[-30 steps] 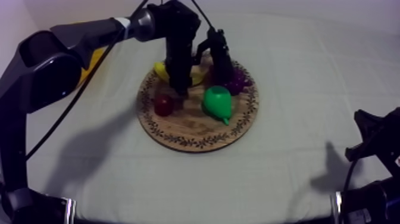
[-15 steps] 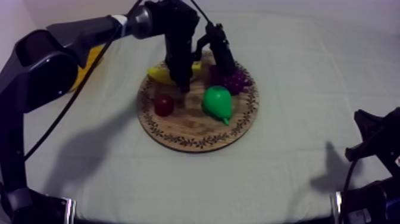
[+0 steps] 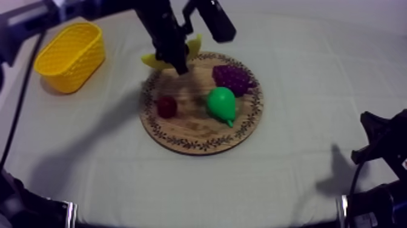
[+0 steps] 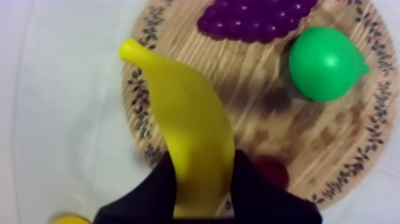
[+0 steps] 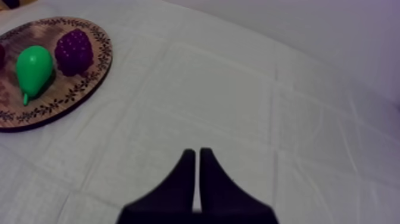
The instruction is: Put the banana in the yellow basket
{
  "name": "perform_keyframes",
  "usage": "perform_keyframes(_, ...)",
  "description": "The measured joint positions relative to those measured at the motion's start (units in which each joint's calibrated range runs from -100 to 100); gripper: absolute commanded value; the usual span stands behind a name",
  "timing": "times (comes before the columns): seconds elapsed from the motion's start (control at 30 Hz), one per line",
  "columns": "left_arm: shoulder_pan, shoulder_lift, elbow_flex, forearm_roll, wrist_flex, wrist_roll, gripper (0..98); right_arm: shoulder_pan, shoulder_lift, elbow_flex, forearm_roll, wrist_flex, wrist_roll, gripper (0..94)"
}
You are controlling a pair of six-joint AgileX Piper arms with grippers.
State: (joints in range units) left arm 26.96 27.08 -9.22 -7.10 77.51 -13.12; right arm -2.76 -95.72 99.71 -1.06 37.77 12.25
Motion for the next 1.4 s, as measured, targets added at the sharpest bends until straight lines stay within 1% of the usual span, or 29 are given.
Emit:
perform_keyframes(0.13, -1.7, -8.5, 3.6, 1.56, 0.4, 0.9, 21.5, 0.0, 0.0, 0.0, 0.0, 0.0, 0.0, 0.6)
perform_keyframes(0.17, -2.1, -10.1, 4.0, 1.69, 0.7, 1.0, 21.7, 0.0, 0.0, 0.0, 0.0, 0.0, 0.0, 0.6)
perform_keyframes(0.37, -5.7, -19.9, 5.0, 1.95, 3.0, 1.6, 22.1, 0.0, 0.0, 0.0, 0.0, 0.0, 0.0, 0.6)
perform_keyframes(0.6, -12.3, -25.9, 3.6, 1.98, 3.5, 1.1, 23.4, 0.0, 0.0, 0.0, 0.0, 0.0, 0.0, 0.6)
perform_keyframes(0.7, -15.6, -25.3, 3.2, 1.98, 3.0, 0.8, 24.6, 0.0, 0.0, 0.0, 0.0, 0.0, 0.0, 0.6)
perform_keyframes(0.97, -24.8, -19.1, 6.1, 2.22, -2.7, -0.1, 21.8, 0.0, 0.0, 0.0, 0.0, 0.0, 0.0, 0.6)
perform_keyframes(1.1, -27.8, -14.9, 5.6, 2.68, -4.9, -0.5, 21.3, 0.0, 0.0, 0.0, 0.0, 0.0, 0.1, 0.6)
perform_keyframes(1.2, -29.2, -11.2, 4.9, 3.19, -6.1, -0.7, 22.3, 0.0, 0.0, 0.0, 0.0, 0.0, 0.0, 0.6)
perform_keyframes(1.3, -29.9, -8.5, 5.2, 3.79, -8.1, -0.6, 25.6, 0.0, 0.0, 0.0, 0.0, 0.0, 0.0, 0.6)
perform_keyframes(1.4, -30.3, -6.7, 6.5, 4.19, -9.8, -0.3, 35.4, 0.0, 0.0, 0.0, 0.0, 0.0, 0.0, 0.6)
